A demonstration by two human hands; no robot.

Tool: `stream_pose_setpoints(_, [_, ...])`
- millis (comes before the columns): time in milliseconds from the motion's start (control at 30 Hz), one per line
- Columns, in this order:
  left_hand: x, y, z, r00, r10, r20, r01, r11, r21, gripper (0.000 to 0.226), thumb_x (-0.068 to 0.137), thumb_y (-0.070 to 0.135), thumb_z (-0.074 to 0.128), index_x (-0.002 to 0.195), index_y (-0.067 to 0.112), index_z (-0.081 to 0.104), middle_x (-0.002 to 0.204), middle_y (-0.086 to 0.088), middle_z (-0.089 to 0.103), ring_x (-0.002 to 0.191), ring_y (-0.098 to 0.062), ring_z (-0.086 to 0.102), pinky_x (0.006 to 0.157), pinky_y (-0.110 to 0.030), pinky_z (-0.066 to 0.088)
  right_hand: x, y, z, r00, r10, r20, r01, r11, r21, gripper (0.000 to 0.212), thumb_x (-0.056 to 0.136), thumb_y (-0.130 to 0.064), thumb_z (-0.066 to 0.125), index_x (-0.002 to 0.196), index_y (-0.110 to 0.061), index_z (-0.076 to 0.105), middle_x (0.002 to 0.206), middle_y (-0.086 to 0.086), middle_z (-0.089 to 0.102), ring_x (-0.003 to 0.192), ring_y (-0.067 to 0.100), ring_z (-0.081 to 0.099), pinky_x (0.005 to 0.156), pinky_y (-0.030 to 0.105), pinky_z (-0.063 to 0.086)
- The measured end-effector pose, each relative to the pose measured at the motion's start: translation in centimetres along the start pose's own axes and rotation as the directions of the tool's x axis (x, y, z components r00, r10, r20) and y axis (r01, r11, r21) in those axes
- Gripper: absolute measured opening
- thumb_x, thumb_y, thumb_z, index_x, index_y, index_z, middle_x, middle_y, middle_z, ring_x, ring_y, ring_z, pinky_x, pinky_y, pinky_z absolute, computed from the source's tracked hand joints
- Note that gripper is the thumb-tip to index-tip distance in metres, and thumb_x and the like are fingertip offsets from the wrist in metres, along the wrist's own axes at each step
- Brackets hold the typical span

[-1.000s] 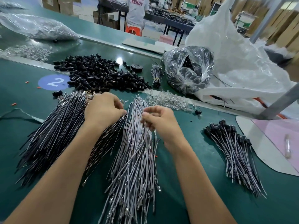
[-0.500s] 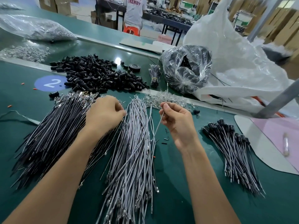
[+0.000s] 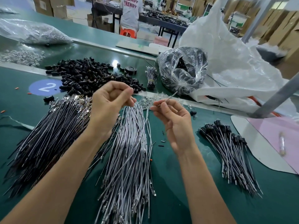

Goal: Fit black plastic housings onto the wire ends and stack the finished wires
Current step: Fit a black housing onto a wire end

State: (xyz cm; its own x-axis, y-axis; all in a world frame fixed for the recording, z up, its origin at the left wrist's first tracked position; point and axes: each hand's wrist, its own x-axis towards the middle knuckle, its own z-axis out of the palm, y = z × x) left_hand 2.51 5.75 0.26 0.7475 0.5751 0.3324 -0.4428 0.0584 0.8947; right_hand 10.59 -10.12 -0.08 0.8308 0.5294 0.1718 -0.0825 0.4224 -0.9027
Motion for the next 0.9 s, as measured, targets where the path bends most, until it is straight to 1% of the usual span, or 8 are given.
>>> stream_pose_setpoints(100, [-0.5,-0.8,0.8,0.996,-0.088,0.015,0.088,0.996,0.022,0.029,0.079,0.021,0.068,0.104,0.009,0.06,0.061,-0.001,0.066,0.063,-0.014,0.067,0.063,-0.021,0.055,0.0,0.1,0.1,0.999,-0.054,0.009,0.054,0.998,-0.04,0.013,0.079,-0.011,0.066,0.09,-0.005,0.07,0.091,0.009,0.072,0.088,0.021,0.069,0.083,0.027,0.055])
stream_pose_setpoints(200, [-0.7,-1.4,1.1,0.984,-0.176,0.018,0.177,0.984,-0.027,0.034,0.082,0.016,0.069,0.114,0.012,0.057,0.054,0.002,0.057,0.058,-0.013,0.064,0.06,-0.021,0.053,0.0,0.1,0.1,0.997,-0.076,-0.01,0.075,0.994,-0.085,0.01,0.08,-0.013,0.067,0.088,-0.008,0.071,0.085,0.006,0.072,0.078,0.016,0.068,0.074,0.024,0.055])
stream_pose_setpoints(267, [-0.7,-1.8,1.2,0.988,-0.156,0.025,0.156,0.987,-0.025,0.032,0.085,0.01,0.067,0.116,0.014,0.056,0.05,0.005,0.054,0.056,-0.011,0.061,0.059,-0.02,0.051,0.0,0.0,0.1,0.997,-0.058,-0.054,0.053,0.994,-0.093,0.006,0.084,-0.011,0.066,0.086,-0.01,0.072,0.08,0.005,0.071,0.067,0.012,0.064,0.064,0.021,0.053])
stream_pose_setpoints(333, [-0.8,-2.0,1.4,0.996,-0.084,0.031,0.084,0.996,0.023,0.029,0.09,0.002,0.063,0.116,0.014,0.056,0.048,0.007,0.052,0.055,-0.01,0.059,0.058,-0.019,0.05,0.0,0.1,0.1,0.995,-0.019,-0.097,0.012,0.997,-0.076,0.014,0.09,-0.005,0.063,0.083,-0.011,0.073,0.075,0.005,0.07,0.059,0.01,0.059,0.057,0.019,0.05])
stream_pose_setpoints(500, [-1.0,-2.1,1.9,0.995,0.007,0.101,-0.019,0.993,0.12,0.032,0.09,0.0,0.063,0.119,0.015,0.06,0.054,0.001,0.06,0.053,-0.009,0.059,0.059,-0.019,0.05,0.0,0.8,0.8,0.988,0.073,-0.138,-0.075,0.997,-0.007,0.009,0.093,-0.003,0.06,0.095,-0.002,0.069,0.073,0.007,0.07,0.057,0.01,0.061,0.054,0.018,0.051])
stream_pose_setpoints(667, [-1.5,-2.2,2.2,0.973,-0.021,0.23,-0.03,0.976,0.217,0.038,0.09,-0.004,0.062,0.121,0.017,0.059,0.055,-0.012,0.059,0.052,-0.017,0.059,0.055,-0.02,0.049,0.1,0.9,1.0,0.988,0.078,-0.131,-0.069,0.995,0.075,0.013,0.091,-0.003,0.06,0.091,-0.004,0.074,0.072,0.007,0.069,0.058,0.008,0.06,0.055,0.017,0.051])
stream_pose_setpoints(800, [-1.6,-2.5,2.2,0.942,-0.103,0.318,0.01,0.959,0.283,0.044,0.088,-0.008,0.06,0.123,0.019,0.056,0.051,-0.003,0.06,0.047,-0.016,0.055,0.051,-0.02,0.046,0.3,0.7,0.5,0.981,0.04,-0.192,-0.023,0.996,0.089,0.019,0.092,-0.002,0.06,0.085,-0.008,0.077,0.07,0.005,0.067,0.055,0.007,0.056,0.053,0.016,0.049])
stream_pose_setpoints(900, [-1.8,-2.9,2.5,0.906,-0.174,0.387,0.023,0.931,0.365,0.05,0.086,-0.012,0.057,0.124,0.021,0.054,0.051,-0.008,0.06,0.046,-0.021,0.055,0.05,-0.021,0.046,0.3,0.7,0.3,0.977,0.04,-0.211,-0.028,0.998,0.059,0.025,0.092,-0.003,0.061,0.078,-0.014,0.079,0.074,0.0,0.07,0.052,0.005,0.054,0.052,0.014,0.047])
